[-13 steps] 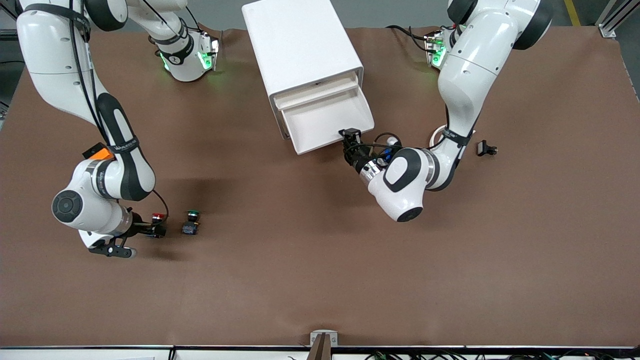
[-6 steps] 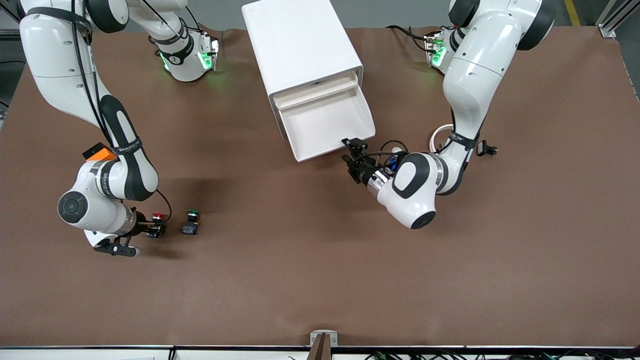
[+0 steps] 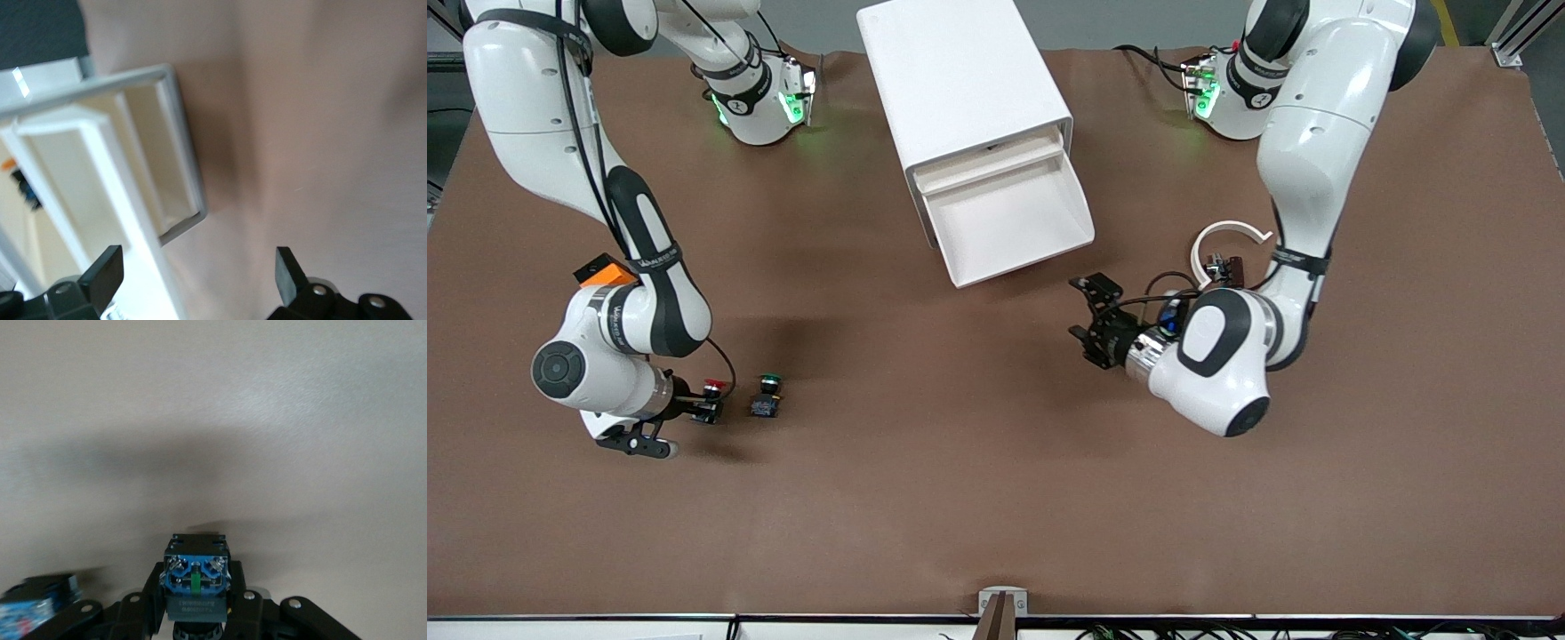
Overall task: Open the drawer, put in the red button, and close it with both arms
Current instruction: 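Grasp the red button with the right gripper while the left gripper releases the drawer, then carry the red button into the open drawer and open the right gripper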
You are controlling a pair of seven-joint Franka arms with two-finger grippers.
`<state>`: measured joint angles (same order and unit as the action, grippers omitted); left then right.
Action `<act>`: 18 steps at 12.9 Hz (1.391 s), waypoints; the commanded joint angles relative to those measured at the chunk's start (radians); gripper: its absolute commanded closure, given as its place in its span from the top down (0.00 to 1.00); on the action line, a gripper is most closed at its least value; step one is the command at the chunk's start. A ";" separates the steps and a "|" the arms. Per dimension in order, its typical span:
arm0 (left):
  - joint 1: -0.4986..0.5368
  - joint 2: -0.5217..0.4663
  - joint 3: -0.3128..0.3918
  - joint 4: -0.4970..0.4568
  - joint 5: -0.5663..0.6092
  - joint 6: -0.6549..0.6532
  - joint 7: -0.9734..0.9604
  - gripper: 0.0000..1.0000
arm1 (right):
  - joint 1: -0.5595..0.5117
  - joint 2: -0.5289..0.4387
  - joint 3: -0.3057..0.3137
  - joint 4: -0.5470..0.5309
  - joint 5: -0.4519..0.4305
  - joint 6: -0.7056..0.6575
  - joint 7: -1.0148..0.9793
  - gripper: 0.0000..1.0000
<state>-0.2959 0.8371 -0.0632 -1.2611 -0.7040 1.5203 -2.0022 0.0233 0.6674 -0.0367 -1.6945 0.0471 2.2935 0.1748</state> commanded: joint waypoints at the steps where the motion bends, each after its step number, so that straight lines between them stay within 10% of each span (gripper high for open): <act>1: -0.015 -0.050 0.002 0.075 0.206 -0.008 0.063 1.00 | 0.038 -0.139 0.015 0.004 0.017 -0.167 0.116 0.00; 7: 0.018 -0.242 0.026 0.075 0.464 0.037 0.340 1.00 | 0.290 -0.376 0.087 0.042 0.025 -0.419 0.695 0.00; 10: 0.011 -0.303 0.017 0.071 0.642 0.031 0.654 1.00 | 0.496 -0.384 0.087 0.108 0.023 -0.454 1.033 0.00; 18: 0.040 -0.404 0.016 -0.007 0.686 -0.022 1.386 1.00 | 0.777 -0.341 0.084 0.116 -0.026 -0.375 1.460 0.00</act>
<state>-0.2581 0.4757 -0.0429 -1.1955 -0.0314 1.4899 -0.7336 0.7595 0.2958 0.0626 -1.5820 0.0486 1.8996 1.5672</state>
